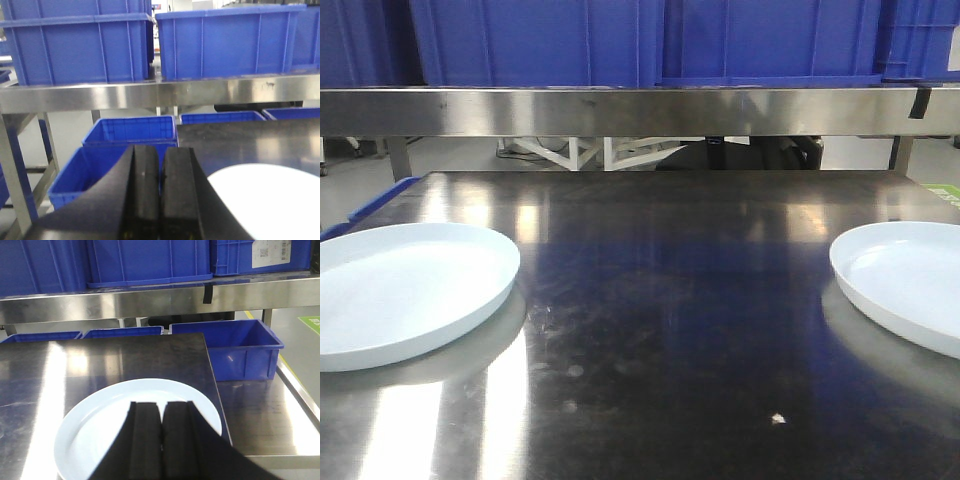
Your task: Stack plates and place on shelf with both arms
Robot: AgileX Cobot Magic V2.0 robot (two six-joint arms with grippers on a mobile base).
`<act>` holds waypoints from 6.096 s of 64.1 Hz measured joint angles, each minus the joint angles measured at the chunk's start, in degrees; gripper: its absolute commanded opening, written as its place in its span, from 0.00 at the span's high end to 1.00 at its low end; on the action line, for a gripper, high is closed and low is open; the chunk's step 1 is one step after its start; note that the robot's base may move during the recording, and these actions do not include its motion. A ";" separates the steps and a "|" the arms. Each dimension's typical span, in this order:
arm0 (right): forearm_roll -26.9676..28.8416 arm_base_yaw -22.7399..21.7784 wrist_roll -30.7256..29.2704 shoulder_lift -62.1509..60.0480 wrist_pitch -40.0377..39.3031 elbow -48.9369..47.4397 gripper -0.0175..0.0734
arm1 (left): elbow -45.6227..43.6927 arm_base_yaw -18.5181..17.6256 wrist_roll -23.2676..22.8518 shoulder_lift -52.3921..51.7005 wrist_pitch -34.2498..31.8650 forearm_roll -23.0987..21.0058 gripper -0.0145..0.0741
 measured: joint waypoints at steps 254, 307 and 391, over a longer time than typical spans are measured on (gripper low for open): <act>0.00 0.00 0.00 0.00 -0.13 0.00 0.76 | -67.94 0.00 -0.01 100.79 58.42 -6.30 0.55; 0.00 0.00 0.00 0.00 -0.13 0.00 0.76 | -68.16 0.89 2.33 98.75 59.59 -12.84 0.75; 0.00 0.00 0.00 0.00 -0.25 0.00 0.76 | -68.16 -18.69 0.88 101.81 46.78 -33.54 0.75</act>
